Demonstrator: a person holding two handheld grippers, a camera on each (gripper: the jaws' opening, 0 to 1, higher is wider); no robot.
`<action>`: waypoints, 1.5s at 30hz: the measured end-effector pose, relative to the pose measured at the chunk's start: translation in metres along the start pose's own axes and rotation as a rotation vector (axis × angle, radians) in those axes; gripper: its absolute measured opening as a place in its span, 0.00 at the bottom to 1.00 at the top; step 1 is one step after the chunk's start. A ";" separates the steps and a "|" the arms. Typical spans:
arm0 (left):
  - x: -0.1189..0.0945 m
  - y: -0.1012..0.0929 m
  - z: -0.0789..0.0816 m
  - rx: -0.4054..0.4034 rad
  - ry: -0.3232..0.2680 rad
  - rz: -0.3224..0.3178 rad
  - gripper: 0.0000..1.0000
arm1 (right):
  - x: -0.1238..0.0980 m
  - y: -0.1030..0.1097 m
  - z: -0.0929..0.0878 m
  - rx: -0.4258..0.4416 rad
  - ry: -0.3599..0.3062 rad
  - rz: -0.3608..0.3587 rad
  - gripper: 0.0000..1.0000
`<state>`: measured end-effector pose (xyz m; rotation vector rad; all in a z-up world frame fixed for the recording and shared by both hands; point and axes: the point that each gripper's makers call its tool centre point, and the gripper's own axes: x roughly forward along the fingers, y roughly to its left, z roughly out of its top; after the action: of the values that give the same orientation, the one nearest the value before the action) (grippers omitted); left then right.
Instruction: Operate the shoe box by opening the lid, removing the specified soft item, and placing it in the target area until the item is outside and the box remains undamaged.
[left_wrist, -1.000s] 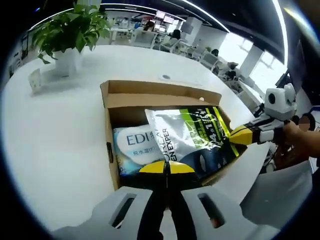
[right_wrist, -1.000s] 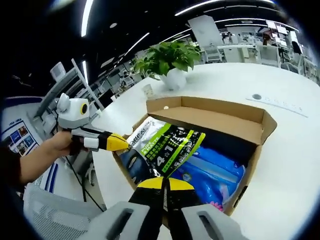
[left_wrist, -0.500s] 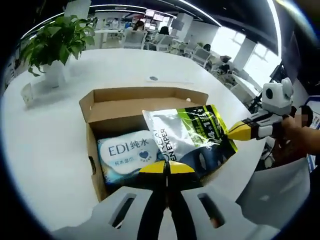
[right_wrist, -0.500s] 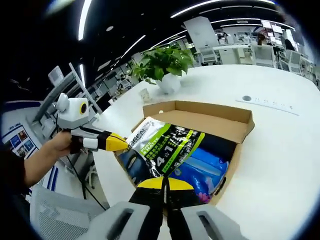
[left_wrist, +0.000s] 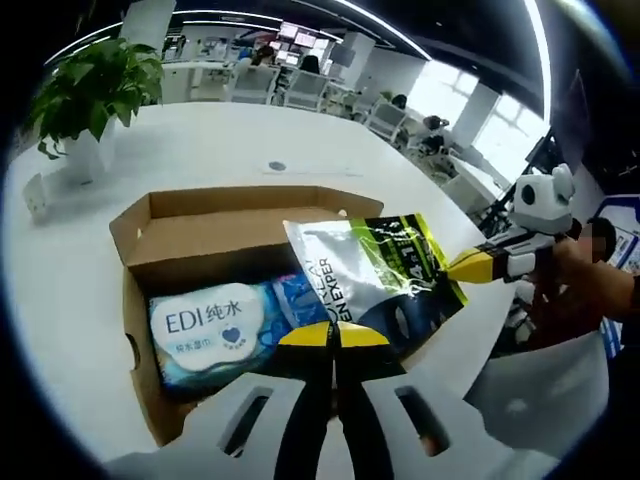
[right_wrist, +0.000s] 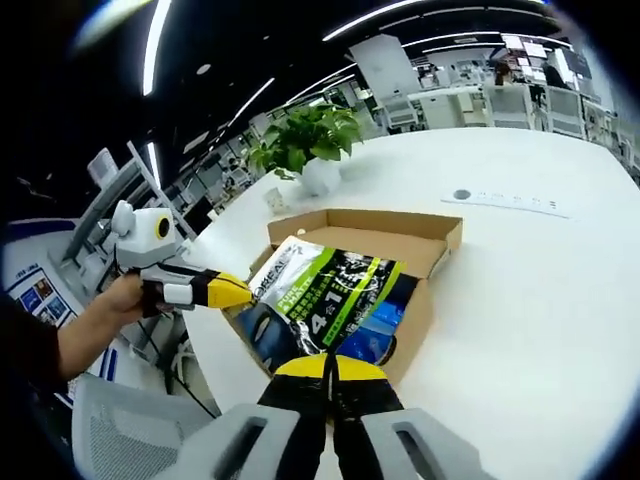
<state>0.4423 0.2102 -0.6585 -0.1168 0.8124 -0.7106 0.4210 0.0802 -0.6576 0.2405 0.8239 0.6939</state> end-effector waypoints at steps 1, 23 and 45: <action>0.002 -0.003 0.001 0.004 0.001 -0.005 0.00 | -0.003 -0.003 -0.001 0.006 0.001 -0.003 0.00; 0.057 -0.072 0.002 0.021 0.048 -0.092 0.00 | -0.053 -0.072 -0.015 0.036 0.014 -0.104 0.00; 0.117 -0.118 0.004 0.065 0.088 -0.122 0.00 | -0.078 -0.146 -0.028 0.041 0.038 -0.224 0.00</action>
<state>0.4371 0.0466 -0.6868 -0.0775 0.8705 -0.8615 0.4326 -0.0830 -0.6961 0.1695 0.8864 0.4734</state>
